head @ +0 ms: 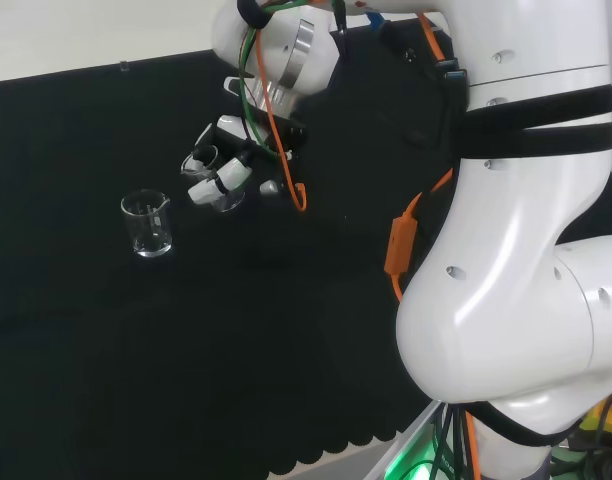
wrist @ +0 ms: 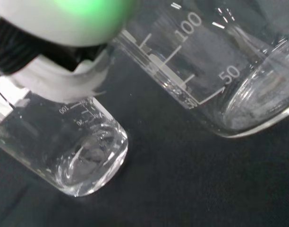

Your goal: Place the beaker back on the table.

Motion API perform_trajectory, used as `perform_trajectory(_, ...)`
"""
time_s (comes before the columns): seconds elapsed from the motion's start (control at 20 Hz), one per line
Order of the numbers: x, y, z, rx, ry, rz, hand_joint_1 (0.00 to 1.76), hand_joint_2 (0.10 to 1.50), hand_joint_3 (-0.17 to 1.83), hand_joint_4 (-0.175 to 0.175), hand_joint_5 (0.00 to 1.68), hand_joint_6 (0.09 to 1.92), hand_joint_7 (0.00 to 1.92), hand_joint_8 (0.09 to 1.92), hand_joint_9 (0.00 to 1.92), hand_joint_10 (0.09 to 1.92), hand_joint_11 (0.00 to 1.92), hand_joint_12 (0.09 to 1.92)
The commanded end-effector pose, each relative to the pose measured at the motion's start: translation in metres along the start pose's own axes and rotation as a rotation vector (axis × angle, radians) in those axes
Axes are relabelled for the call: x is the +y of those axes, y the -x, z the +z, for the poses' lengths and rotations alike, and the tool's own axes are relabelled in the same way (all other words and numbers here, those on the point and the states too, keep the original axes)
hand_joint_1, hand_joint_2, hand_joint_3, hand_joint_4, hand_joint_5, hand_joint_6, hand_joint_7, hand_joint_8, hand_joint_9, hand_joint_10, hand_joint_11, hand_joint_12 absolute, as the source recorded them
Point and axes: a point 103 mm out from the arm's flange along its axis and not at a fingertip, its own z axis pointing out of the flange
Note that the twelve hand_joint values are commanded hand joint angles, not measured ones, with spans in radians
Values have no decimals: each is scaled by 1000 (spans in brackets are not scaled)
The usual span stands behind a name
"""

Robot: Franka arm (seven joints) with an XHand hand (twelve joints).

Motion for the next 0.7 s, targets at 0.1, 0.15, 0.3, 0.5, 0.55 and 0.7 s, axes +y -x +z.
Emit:
perform_trajectory(0.1, 2, -1, 3, 36, 46, -8, 1314, 499, 834, 45, 1343, 613, 1662, 87, 1605, 102, 1203, 843)
perform_trajectory(0.15, 2, -1, 4, 34, 50, -8, 1314, 500, 834, 45, 1344, 613, 1662, 87, 1604, 102, 1203, 843)
perform_trajectory(0.3, 1, -1, 6, 35, 55, -10, 1313, 500, 833, 49, 1344, 614, 1660, 87, 1600, 100, 1201, 844)
perform_trajectory(0.5, 1, 0, 8, 37, 54, -12, 1313, 502, 831, 54, 1346, 614, 1658, 87, 1594, 97, 1199, 845)
perform_trajectory(0.55, 1, 0, 8, 35, 54, -13, 1313, 502, 830, 54, 1346, 614, 1658, 87, 1593, 97, 1199, 845)
perform_trajectory(0.7, 1, -1, 11, 32, 59, -12, 1313, 502, 830, 56, 1347, 613, 1657, 87, 1591, 96, 1199, 845)
